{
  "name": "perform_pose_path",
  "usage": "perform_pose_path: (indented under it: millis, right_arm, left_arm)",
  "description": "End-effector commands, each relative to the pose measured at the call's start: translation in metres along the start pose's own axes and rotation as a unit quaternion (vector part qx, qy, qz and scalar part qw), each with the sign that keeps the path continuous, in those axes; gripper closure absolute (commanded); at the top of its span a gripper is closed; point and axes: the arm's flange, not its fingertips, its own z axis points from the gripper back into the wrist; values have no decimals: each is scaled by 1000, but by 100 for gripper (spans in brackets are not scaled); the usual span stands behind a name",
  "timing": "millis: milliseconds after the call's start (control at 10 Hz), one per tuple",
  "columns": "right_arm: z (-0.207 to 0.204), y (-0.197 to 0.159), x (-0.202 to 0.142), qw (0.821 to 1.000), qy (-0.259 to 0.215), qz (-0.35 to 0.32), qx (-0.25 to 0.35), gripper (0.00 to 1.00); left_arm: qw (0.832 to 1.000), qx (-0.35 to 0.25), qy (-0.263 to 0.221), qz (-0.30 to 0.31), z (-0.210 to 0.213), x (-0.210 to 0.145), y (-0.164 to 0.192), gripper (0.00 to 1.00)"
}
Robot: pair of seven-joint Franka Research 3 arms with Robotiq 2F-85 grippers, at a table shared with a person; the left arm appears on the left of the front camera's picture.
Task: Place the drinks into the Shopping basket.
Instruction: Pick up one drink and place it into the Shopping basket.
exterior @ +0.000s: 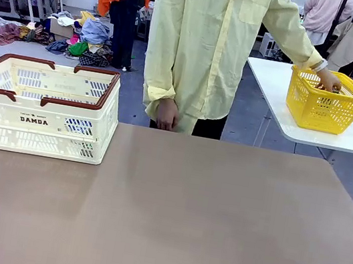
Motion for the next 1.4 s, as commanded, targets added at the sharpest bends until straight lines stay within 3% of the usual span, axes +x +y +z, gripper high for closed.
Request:
perform_pose_path:
  millis: [0,1300]
  right_arm:
    - [0,5,0,1000,0,-3,4,0]
    - [0,5,0,1000,0,-3,4,0]
  left_arm:
    - [1000,5,4,3,2,-4,-1,0]
    - [1000,5,4,3,2,-4,-1,0]
